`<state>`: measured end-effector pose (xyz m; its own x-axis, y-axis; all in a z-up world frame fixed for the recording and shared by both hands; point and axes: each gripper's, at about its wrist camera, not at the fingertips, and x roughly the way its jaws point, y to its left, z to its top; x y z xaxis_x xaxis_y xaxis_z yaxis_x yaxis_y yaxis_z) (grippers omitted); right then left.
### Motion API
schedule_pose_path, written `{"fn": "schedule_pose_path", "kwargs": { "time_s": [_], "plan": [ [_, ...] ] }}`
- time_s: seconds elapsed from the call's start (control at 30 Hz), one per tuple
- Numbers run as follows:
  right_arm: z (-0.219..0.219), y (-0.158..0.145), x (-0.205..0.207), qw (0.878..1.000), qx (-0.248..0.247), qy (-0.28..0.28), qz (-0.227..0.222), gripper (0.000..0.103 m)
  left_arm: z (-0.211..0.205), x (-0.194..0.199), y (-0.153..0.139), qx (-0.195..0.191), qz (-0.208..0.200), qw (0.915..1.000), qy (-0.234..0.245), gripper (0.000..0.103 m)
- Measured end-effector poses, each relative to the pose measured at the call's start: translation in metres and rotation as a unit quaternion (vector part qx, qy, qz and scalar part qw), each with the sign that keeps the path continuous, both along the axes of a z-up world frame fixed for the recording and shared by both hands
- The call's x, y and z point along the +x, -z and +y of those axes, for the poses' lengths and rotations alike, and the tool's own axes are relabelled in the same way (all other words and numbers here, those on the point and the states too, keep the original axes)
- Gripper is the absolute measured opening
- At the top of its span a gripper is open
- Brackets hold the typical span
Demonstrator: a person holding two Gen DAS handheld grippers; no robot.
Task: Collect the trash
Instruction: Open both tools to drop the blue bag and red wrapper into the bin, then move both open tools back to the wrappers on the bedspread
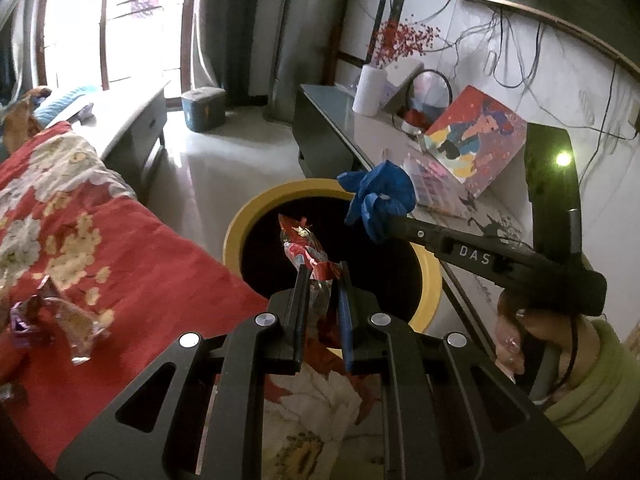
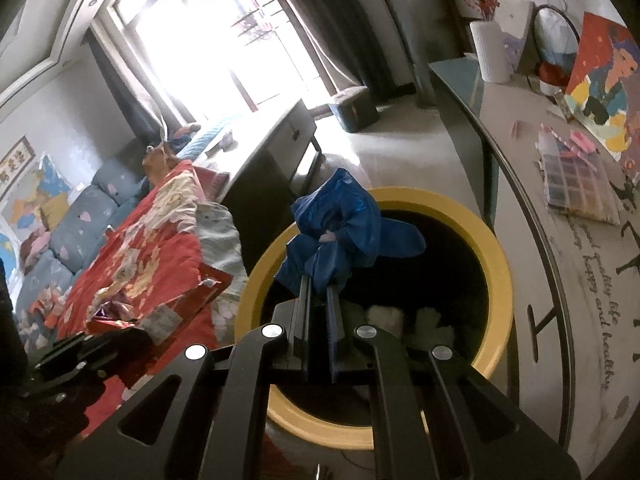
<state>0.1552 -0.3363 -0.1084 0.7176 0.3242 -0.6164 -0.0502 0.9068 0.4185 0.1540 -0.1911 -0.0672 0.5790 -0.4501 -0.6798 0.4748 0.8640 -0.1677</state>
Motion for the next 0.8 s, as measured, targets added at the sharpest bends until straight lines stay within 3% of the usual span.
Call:
{"fn": "schedule_pose_path", "kwargs": {
  "time_s": [0.33, 0.37, 0.4, 0.43, 0.47, 0.53, 0.6, 0.7, 0.8],
  "plan": [
    [-0.017, 0.01, 0.004, 1.0, 0.009, 0.022, 0.015, 0.008, -0.011, 0.026, 0.017, 0.004, 0.023, 0.9997, 0.008, 0.011],
    [-0.018, 0.011, 0.004, 1.0, 0.008, 0.023, 0.016, 0.012, -0.011, 0.029, 0.017, 0.003, 0.026, 0.9996, 0.007, 0.019],
    [-0.018, 0.011, 0.003, 1.0, 0.005, 0.026, 0.016, 0.023, -0.01, 0.031, 0.017, 0.001, 0.027, 0.9996, 0.003, 0.026],
    [-0.019, 0.01, 0.003, 0.999, 0.001, 0.031, 0.016, 0.029, -0.009, 0.031, 0.017, -0.001, 0.025, 0.9997, -0.002, 0.041],
    [-0.02, 0.008, 0.002, 0.999, 0.001, 0.034, 0.013, 0.037, -0.006, 0.031, 0.015, -0.008, 0.024, 0.9997, -0.007, 0.049],
    [-0.021, 0.005, 0.0, 0.999, -0.003, 0.041, 0.006, 0.038, -0.001, 0.029, 0.012, -0.018, 0.023, 0.9995, -0.011, 0.053],
    [-0.02, 0.002, 0.0, 0.999, -0.007, 0.042, 0.001, 0.046, 0.004, 0.026, 0.008, -0.025, 0.018, 0.9993, -0.019, 0.078],
    [-0.019, -0.004, -0.004, 0.998, -0.017, 0.054, -0.009, 0.057, 0.013, 0.021, 0.0, -0.041, 0.008, 0.9986, -0.032, 0.09],
    [-0.017, -0.01, -0.006, 0.997, -0.031, 0.061, -0.02, 0.066, 0.019, 0.016, -0.009, -0.044, -0.003, 0.998, -0.044, 0.092]
  ]
}}
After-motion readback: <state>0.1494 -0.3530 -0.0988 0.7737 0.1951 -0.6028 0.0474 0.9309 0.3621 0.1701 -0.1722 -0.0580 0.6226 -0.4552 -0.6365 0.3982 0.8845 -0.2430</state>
